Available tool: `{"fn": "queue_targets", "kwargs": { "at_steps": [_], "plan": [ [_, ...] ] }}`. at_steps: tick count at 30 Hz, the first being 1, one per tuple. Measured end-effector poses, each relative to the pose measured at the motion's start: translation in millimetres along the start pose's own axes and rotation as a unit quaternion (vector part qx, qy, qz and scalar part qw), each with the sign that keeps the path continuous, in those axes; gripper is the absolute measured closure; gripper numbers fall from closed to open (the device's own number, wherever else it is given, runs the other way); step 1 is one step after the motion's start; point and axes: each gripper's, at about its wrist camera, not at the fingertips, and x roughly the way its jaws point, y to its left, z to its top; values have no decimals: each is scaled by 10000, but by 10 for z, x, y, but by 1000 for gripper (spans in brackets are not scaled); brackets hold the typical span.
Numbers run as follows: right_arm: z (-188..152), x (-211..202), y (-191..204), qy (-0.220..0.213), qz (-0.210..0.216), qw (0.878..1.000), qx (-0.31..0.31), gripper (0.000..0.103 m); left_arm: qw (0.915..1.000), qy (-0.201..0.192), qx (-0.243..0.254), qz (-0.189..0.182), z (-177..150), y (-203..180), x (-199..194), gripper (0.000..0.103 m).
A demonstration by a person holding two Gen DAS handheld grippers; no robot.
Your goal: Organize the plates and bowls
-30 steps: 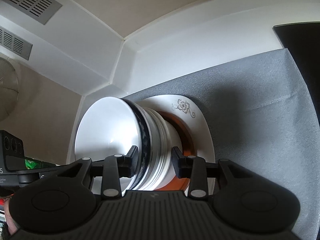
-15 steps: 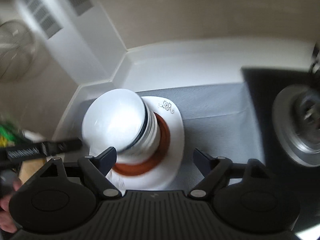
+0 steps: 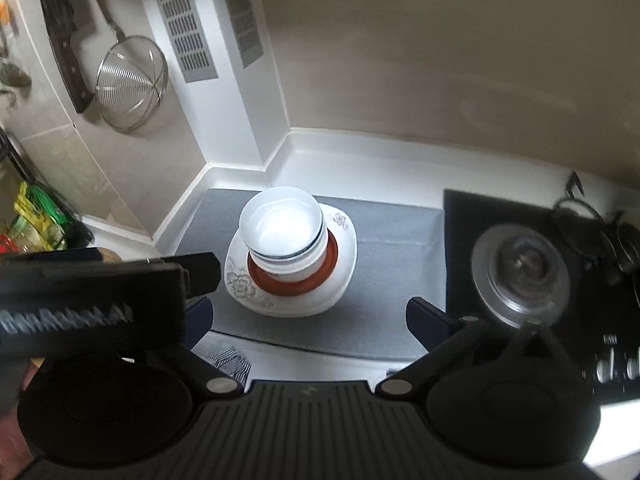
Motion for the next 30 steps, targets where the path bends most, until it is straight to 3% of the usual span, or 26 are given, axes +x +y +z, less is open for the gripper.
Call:
{"fn": "queue_targets", "kwargs": {
  "at_steps": [2,6,10,30],
  "plan": [
    [-30,-124,-57,17,89,9999,142,1,9997,-154,-3,198,-42,-83,-164,1],
    [-110,-326,-100,-90,182,9996,195,1,9994,-143,-72,310,-81,-159,-364,1],
    [-161,-415,-90,-127,175,9996,154,1,9978,-103,22,653,-106,-241,-448,1],
    [-276,-475,-174,123,195,9991,354,1,9966,130,118,811,-184,-367,-496,1]
  ]
}}
